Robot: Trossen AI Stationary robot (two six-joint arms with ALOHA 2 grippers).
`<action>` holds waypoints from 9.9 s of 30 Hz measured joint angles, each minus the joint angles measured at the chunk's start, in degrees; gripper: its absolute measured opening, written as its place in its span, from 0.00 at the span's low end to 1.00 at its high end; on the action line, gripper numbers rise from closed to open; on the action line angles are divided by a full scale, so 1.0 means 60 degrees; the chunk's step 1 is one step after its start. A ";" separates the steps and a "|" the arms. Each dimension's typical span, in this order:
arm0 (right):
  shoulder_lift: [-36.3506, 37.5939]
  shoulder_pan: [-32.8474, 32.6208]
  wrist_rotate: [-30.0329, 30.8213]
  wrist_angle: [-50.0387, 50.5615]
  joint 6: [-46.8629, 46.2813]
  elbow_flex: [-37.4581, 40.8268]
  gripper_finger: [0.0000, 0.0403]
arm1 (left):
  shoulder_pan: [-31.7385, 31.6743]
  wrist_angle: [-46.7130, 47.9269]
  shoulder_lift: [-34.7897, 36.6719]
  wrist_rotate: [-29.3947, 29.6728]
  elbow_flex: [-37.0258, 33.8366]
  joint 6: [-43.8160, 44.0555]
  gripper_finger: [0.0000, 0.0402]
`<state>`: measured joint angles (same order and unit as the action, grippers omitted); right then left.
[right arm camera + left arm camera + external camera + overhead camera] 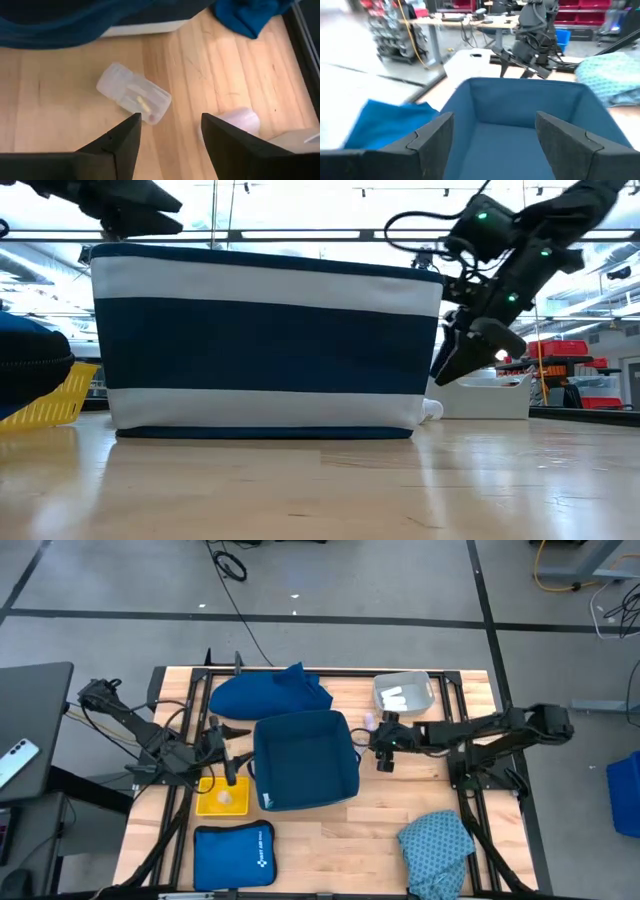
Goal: Pick & place medical supplies in basket/bin
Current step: Put the bottom white medicine bottle into the yellow bin, then put the white medicine bottle into the yellow bin
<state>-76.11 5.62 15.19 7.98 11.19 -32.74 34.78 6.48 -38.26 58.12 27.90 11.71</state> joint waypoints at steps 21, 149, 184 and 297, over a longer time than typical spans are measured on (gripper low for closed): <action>-0.1420 0.0639 -0.1983 -0.0116 0.2467 -0.0644 0.63 | -0.0640 -0.1545 -0.0724 -0.0416 -0.0007 -0.2193 0.71; -0.0382 -0.2021 -0.1360 -0.6209 0.1956 -0.2292 0.34 | -0.5187 -1.1441 -0.8726 -1.0019 0.2877 -0.4441 0.75; -0.0372 -0.2021 -0.1255 -0.5808 0.1603 -0.2290 0.50 | -0.5169 -1.1591 -0.8964 -1.0203 0.3340 -0.4846 0.35; -0.0226 -0.2769 0.1794 -0.0719 -0.0888 -0.2290 0.59 | 0.3891 -0.2773 0.0314 0.0521 -0.4150 0.2139 0.65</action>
<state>-77.47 -10.99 25.95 3.67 5.87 -46.48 58.13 -10.16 -36.38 61.24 3.00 24.54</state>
